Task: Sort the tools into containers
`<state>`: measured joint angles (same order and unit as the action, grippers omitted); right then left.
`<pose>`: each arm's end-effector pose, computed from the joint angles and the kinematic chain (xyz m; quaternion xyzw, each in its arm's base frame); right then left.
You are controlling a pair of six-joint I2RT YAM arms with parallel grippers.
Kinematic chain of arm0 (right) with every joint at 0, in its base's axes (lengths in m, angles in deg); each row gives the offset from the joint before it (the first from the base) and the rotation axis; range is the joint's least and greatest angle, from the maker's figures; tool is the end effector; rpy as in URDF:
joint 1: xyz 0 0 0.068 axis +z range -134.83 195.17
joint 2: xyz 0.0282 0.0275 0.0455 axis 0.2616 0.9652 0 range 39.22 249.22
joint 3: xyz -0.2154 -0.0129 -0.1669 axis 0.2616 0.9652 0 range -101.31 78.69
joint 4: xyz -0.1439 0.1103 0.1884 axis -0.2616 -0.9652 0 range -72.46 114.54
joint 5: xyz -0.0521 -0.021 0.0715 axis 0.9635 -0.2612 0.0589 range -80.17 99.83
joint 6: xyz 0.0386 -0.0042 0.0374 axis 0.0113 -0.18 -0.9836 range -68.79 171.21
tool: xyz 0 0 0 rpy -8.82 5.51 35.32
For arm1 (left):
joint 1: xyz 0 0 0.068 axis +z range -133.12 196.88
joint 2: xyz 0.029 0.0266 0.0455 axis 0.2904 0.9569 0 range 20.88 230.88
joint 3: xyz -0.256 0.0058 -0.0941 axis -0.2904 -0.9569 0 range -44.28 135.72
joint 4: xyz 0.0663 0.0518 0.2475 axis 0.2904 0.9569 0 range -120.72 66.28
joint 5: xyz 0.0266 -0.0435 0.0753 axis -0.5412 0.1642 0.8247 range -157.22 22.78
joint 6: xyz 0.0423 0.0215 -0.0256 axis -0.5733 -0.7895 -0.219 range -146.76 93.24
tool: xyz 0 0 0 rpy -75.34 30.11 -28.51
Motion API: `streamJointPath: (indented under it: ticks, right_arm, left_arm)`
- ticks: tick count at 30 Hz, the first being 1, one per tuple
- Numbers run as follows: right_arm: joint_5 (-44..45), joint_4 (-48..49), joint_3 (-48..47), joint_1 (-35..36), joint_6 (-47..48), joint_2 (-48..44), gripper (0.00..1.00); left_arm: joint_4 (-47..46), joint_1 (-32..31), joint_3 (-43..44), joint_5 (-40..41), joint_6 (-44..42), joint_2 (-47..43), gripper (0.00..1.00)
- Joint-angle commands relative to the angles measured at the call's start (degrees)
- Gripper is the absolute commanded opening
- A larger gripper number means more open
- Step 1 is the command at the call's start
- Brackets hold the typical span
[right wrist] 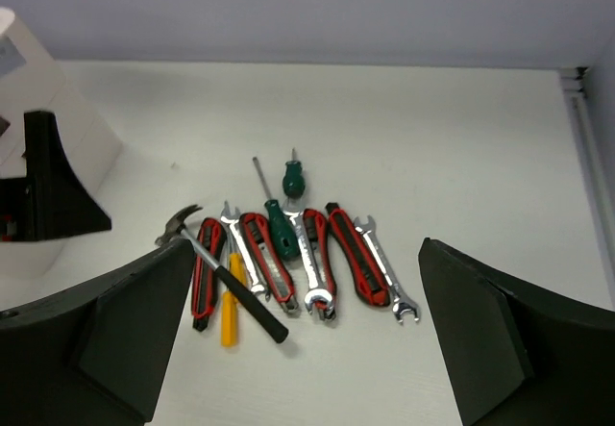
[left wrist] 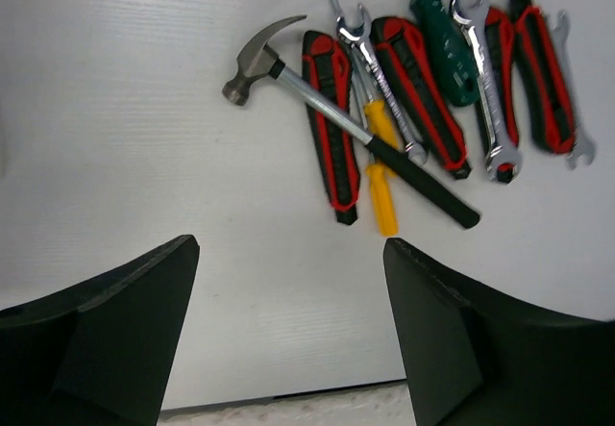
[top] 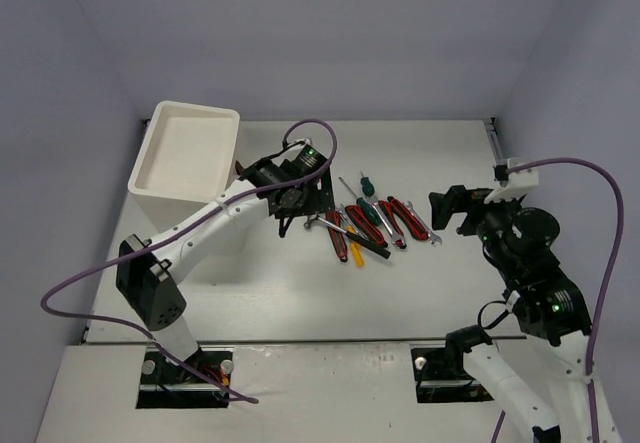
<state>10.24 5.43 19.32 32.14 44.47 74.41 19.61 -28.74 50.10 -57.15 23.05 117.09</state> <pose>0.1076 0.0326 0.4305 -0.0576 0.6727 0.1492 0.7225 0.2579 -0.2545 0.3421 -0.0628 0.9407 -0.1831 0.2787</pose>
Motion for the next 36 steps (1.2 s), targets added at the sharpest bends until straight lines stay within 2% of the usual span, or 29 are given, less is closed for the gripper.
streamJointPath:
  ticks: [1,3,6,11,15,22,36]
  right_arm:
    - [-8.10,1.79,0.44,0.34,-1.29,5.48,1.00]
    - [-8.91,1.53,0.82,0.34,-1.51,5.77,1.00]
    - [-9.30,1.37,1.86,0.34,-1.53,4.94,1.00]
    - [-9.03,0.92,3.48,0.34,-1.35,1.91,1.00]
    - [-9.74,1.00,3.56,0.29,-1.40,0.90,1.00]
    - [-12.67,0.91,3.63,0.26,-1.59,0.20,1.00]
    - [-14.79,0.91,4.85,1.22,-2.90,-0.59,1.00]
  left_arm:
    - [-7.84,0.27,-1.33,1.94,12.37,-1.06,0.75]
    - [-10.34,0.27,-2.41,2.03,16.57,0.97,0.73]
    - [-11.22,0.27,-2.22,2.87,20.17,3.52,0.61]
    - [-11.22,0.45,-0.95,5.49,28.40,9.07,0.59]
    - [-11.27,1.08,0.36,6.89,31.34,13.34,0.58]
    - [-11.43,2.82,3.29,6.22,33.84,19.28,0.47]
    - [-15.03,4.35,3.73,4.91,35.27,24.48,0.40]
